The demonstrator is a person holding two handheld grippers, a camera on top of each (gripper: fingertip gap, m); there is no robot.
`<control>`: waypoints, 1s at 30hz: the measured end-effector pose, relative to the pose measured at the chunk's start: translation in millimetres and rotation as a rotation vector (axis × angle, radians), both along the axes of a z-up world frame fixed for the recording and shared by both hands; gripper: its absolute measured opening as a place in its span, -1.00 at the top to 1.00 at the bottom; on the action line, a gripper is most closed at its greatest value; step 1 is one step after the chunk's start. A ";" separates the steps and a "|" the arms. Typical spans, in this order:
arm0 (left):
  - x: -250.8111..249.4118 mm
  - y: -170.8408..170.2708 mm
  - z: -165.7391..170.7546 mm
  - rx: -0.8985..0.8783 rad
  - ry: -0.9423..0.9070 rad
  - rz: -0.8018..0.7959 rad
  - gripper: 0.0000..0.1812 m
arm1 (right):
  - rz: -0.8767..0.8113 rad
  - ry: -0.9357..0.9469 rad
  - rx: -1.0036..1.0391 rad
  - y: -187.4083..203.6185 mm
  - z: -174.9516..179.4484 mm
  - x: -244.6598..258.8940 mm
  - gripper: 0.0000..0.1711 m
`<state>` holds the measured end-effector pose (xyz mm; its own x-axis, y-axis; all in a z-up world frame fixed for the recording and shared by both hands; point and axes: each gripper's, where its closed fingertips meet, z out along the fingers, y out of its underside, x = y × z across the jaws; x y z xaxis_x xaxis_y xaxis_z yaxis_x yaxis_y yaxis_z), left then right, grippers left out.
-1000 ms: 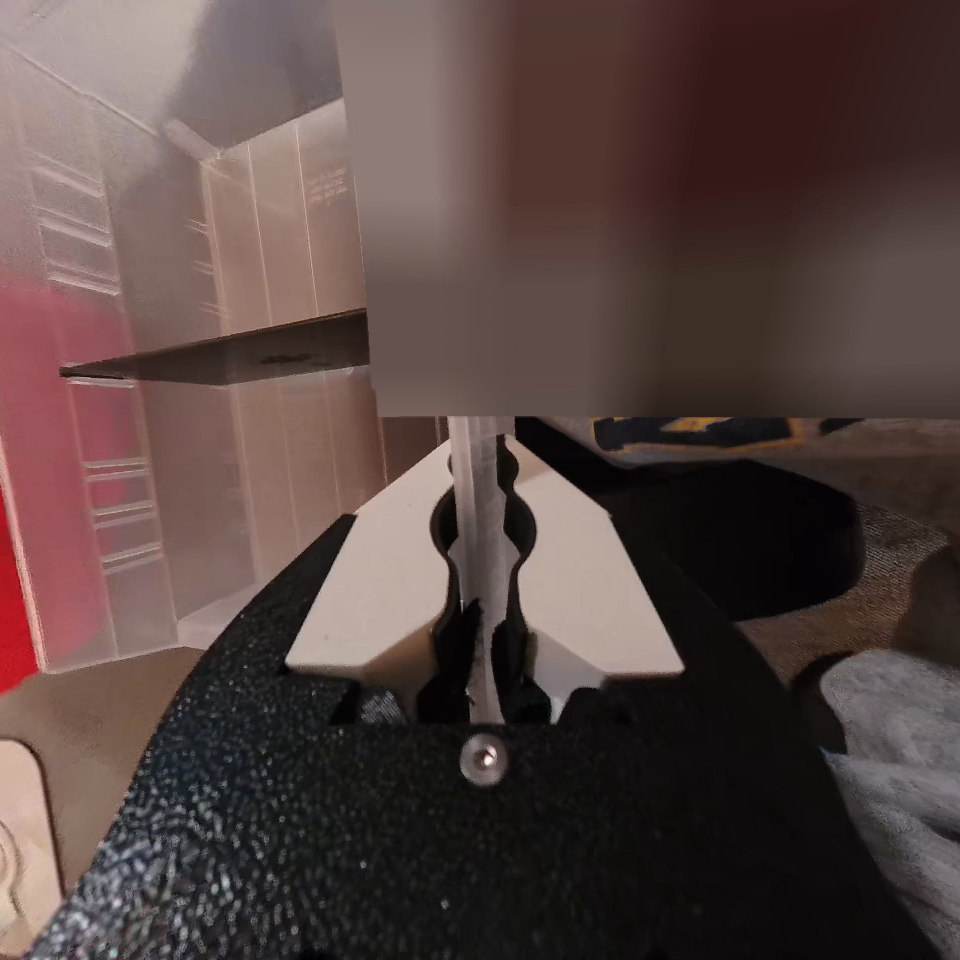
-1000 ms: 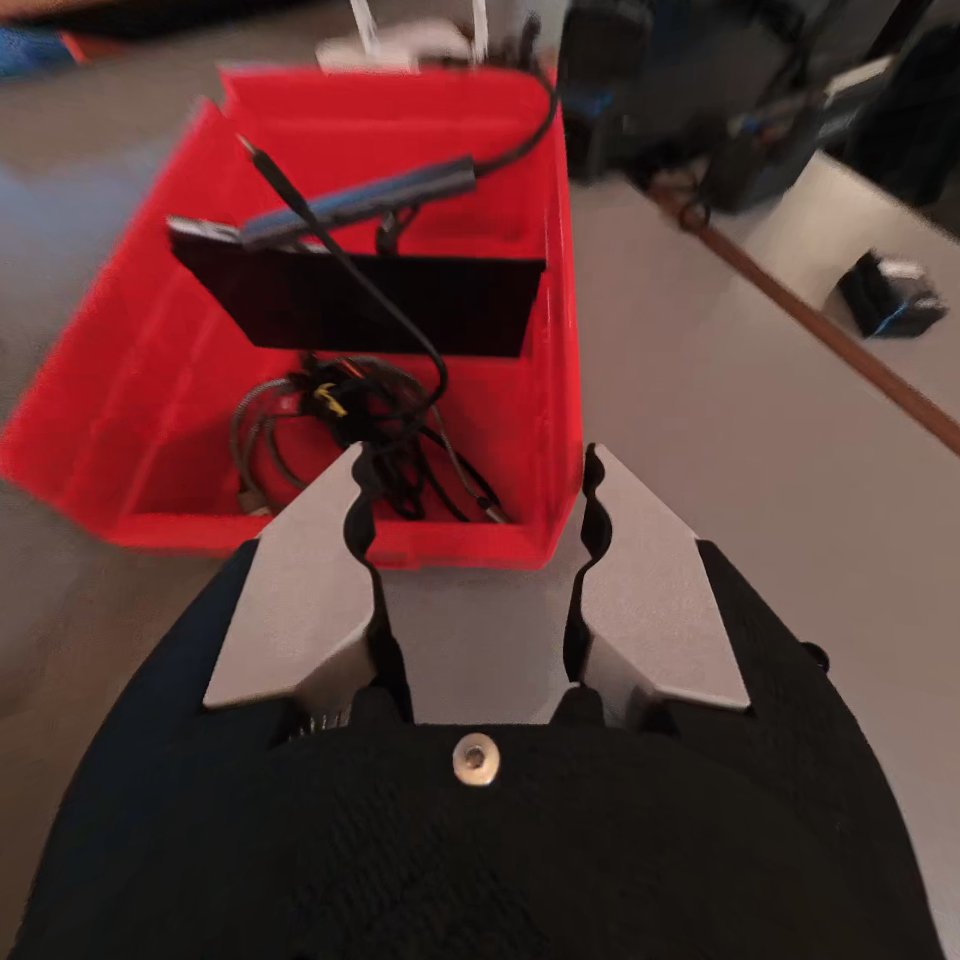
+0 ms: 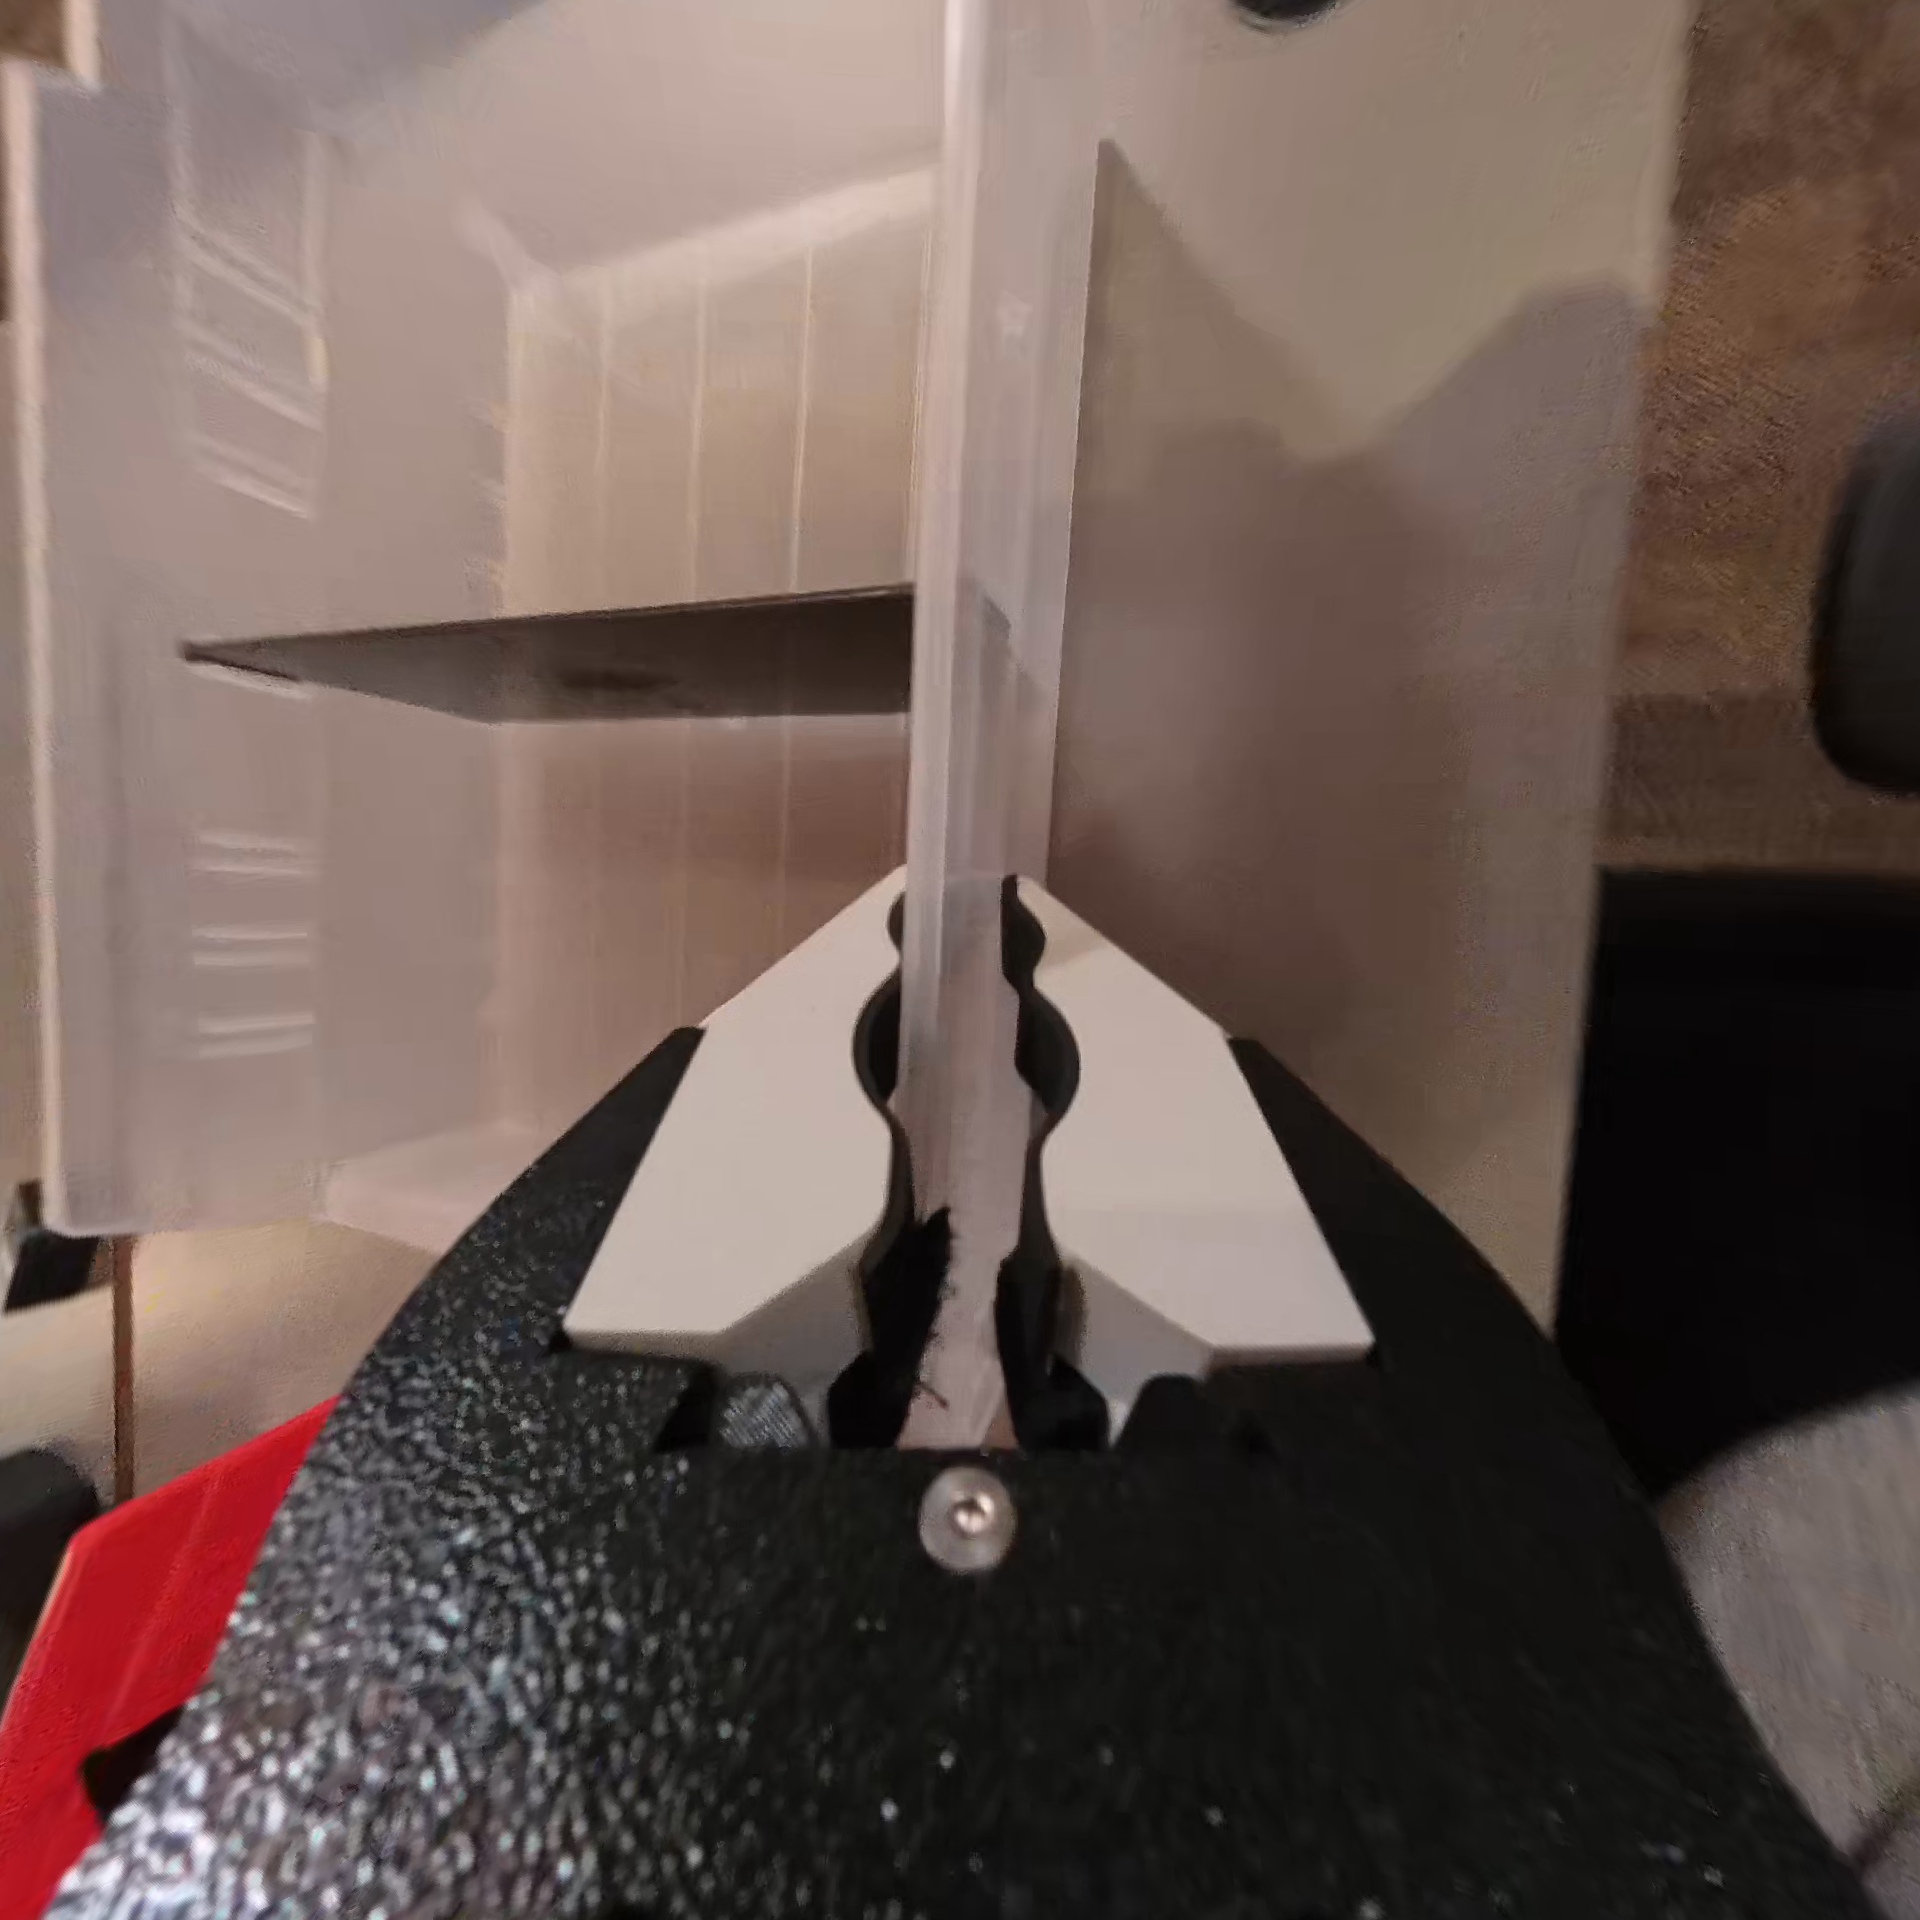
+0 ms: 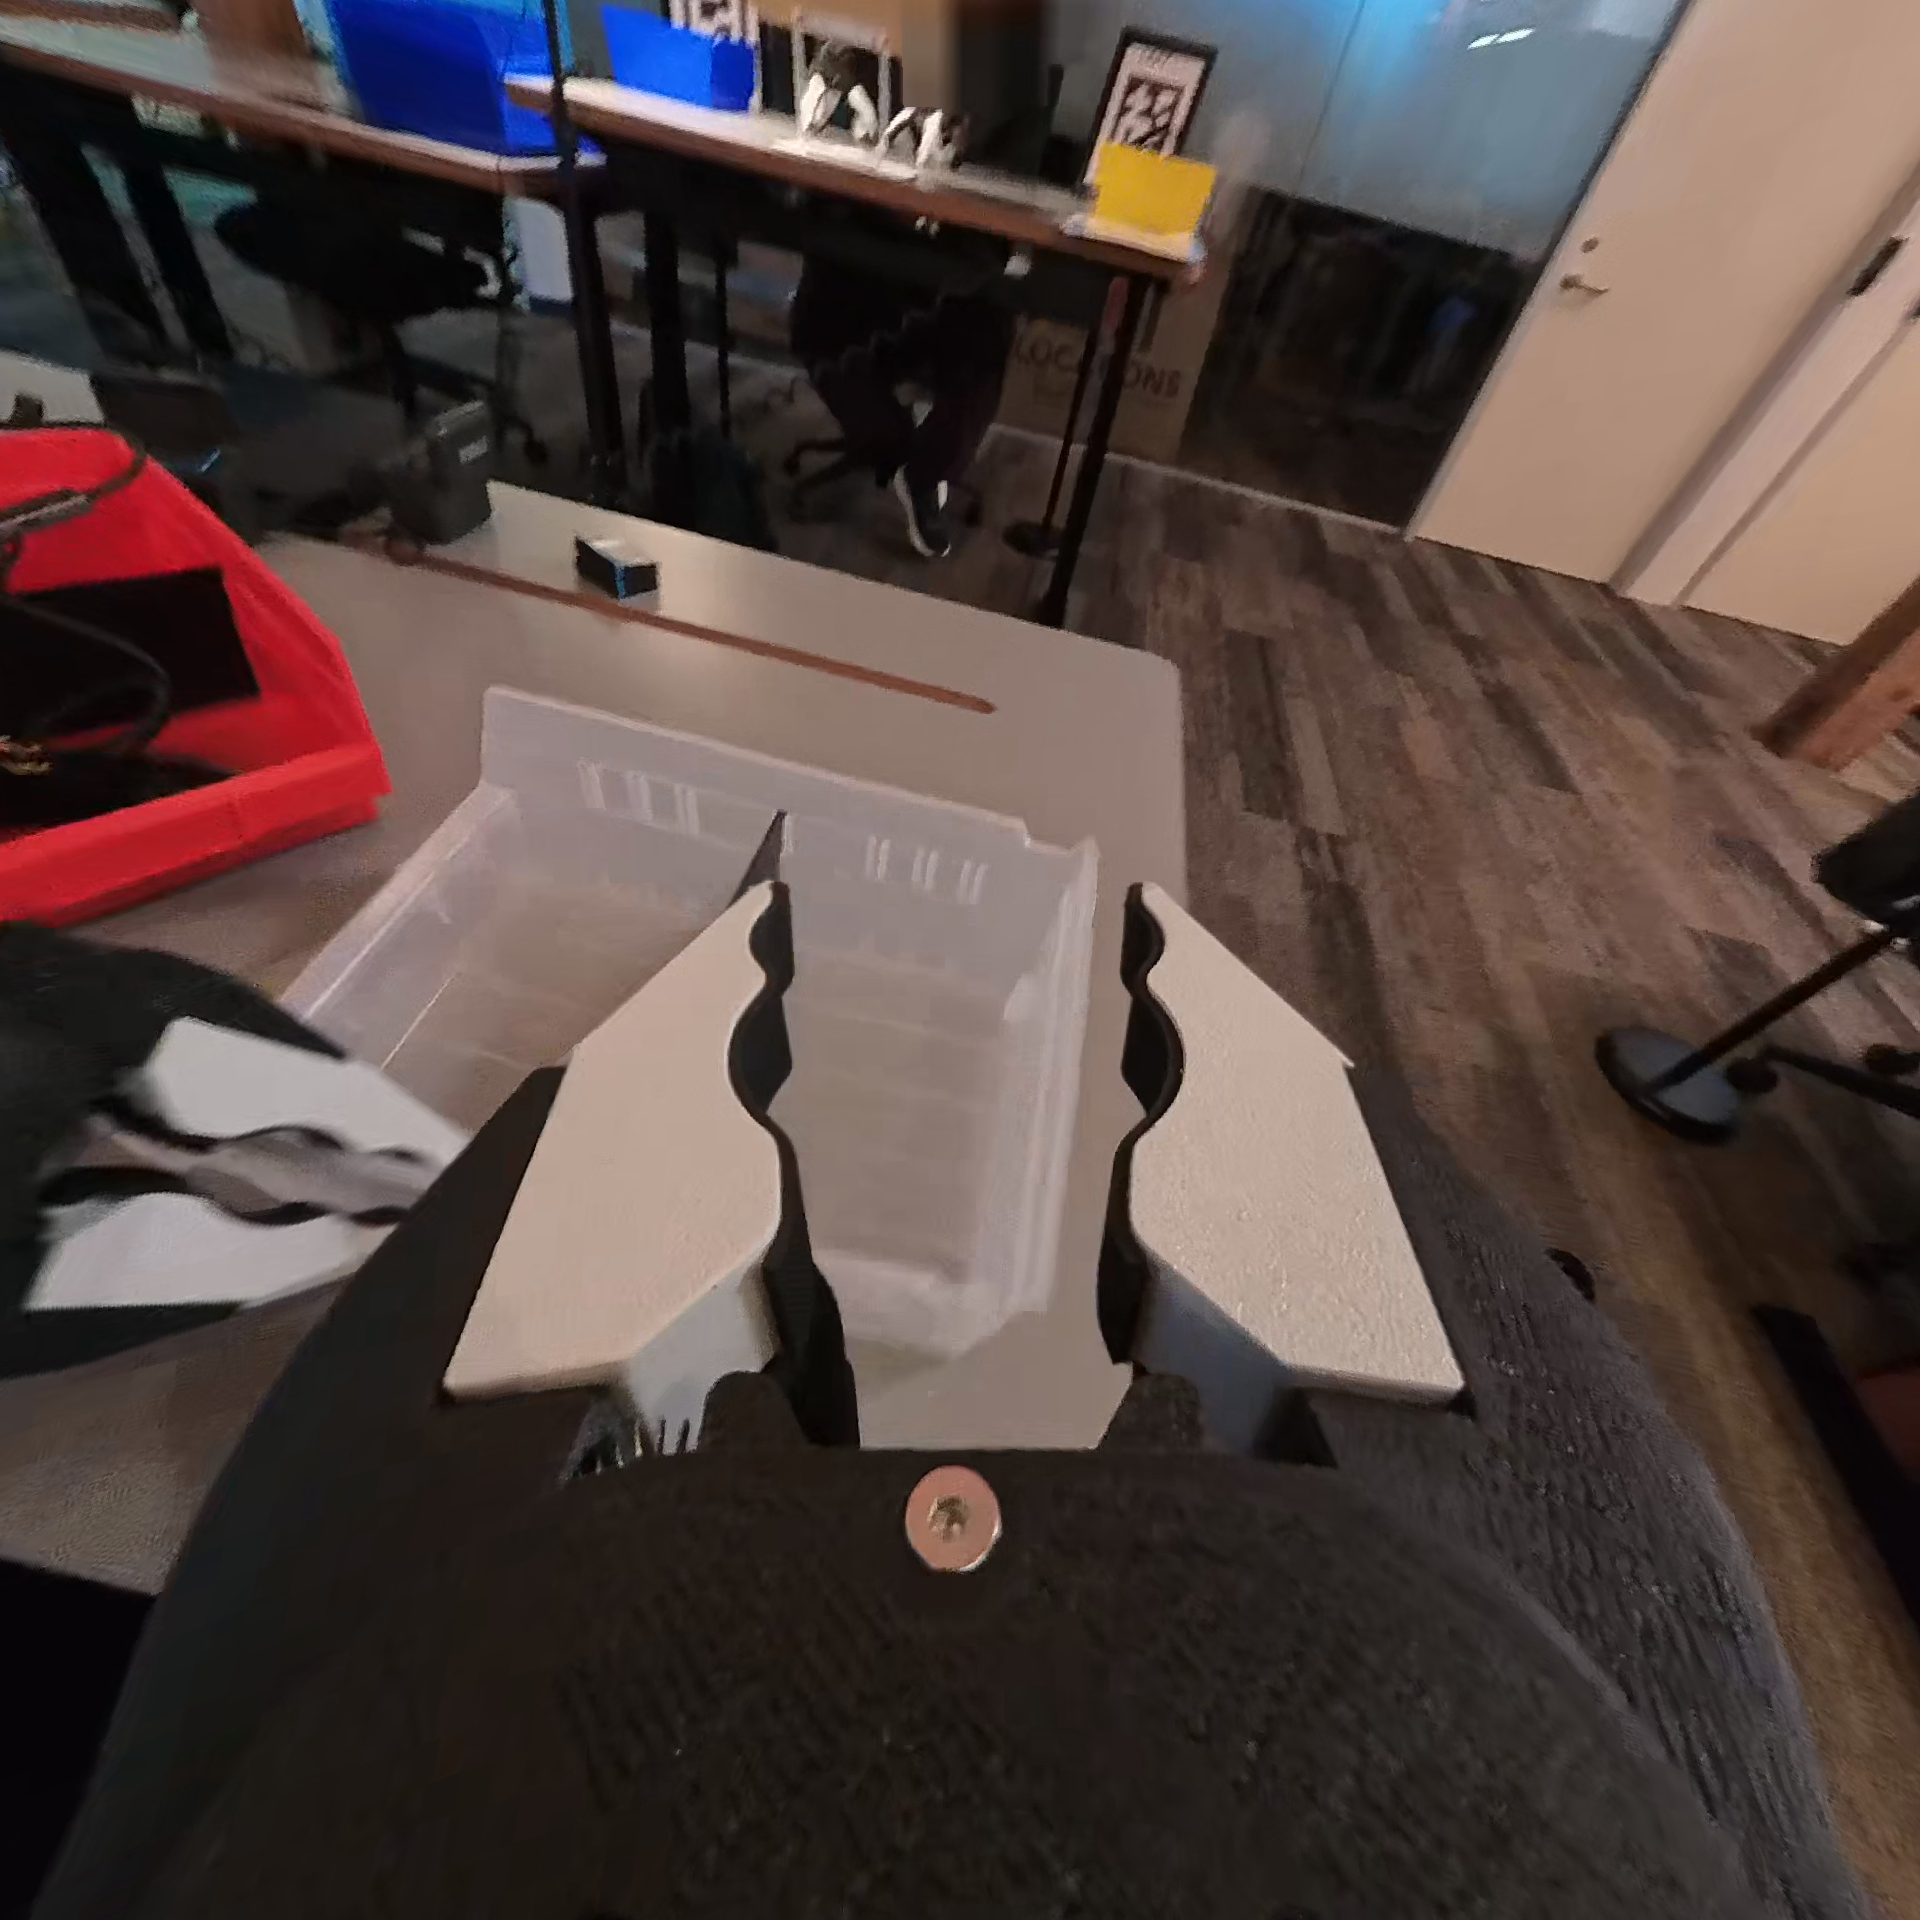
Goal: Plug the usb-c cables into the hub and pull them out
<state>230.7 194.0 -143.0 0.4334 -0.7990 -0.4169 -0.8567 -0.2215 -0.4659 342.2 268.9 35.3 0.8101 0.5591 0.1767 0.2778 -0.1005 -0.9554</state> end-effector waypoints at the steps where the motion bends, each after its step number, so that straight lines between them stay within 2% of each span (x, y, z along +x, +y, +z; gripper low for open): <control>1: -1.1 10.7 0.6 0.025 0.007 0.047 0.85 | 0.027 -0.015 -0.015 1.3 -4.7 -11.1 0.27; 4: -7.2 34.7 4.7 0.104 -0.003 0.130 0.76 | 0.103 -0.074 -0.053 1.2 -19.0 -42.4 0.27; 6: -9.3 40.2 18.2 0.212 -0.070 0.148 0.44 | 0.114 -0.128 -0.065 2.1 -26.9 -54.1 0.27; 9: -26.1 21.6 52.9 0.352 -0.147 0.162 0.01 | 0.089 -0.155 -0.082 5.2 -32.0 -59.3 0.26; 11: -53.5 1.7 83.6 0.467 -0.232 0.192 -0.02 | 0.025 -0.117 -0.113 11.5 -33.1 -53.5 0.24; 13: -100.1 -16.1 113.8 0.599 -0.311 0.275 0.11 | -0.044 -0.040 -0.151 19.1 -34.7 -46.4 0.22; 15: -155.8 -32.6 135.9 0.778 -0.276 0.341 0.26 | -0.085 0.026 -0.207 25.2 -41.5 -42.4 0.12; 17: -200.6 -45.0 126.8 0.788 -0.165 0.391 0.35 | -0.085 0.031 -0.251 28.6 -51.2 -44.2 0.10; 19: -232.1 -54.2 100.5 0.670 -0.100 0.434 0.20 | 0.010 0.008 -0.288 21.7 -58.9 -62.2 0.17; 21: -245.1 -63.6 77.7 0.559 -0.106 0.401 0.13 | 0.258 -0.032 -0.328 -6.5 -64.2 -101.7 0.28; 23: -246.7 -71.8 64.2 0.475 -0.153 0.342 0.03 | 0.579 -0.132 -0.316 -53.4 -70.8 -143.3 0.28; 25: -251.2 -76.1 54.9 0.415 -0.140 0.296 -0.06 | 0.765 -0.295 -0.286 -87.6 -88.9 -167.8 0.29; 29: -267.5 -73.7 35.0 0.337 -0.026 0.268 -0.10 | 0.861 -0.558 -0.365 -112.0 -137.3 -192.9 0.29; 30: -267.1 -73.0 29.3 0.317 -0.015 0.247 -0.07 | 0.881 -0.603 -0.377 -115.9 -147.0 -196.2 0.24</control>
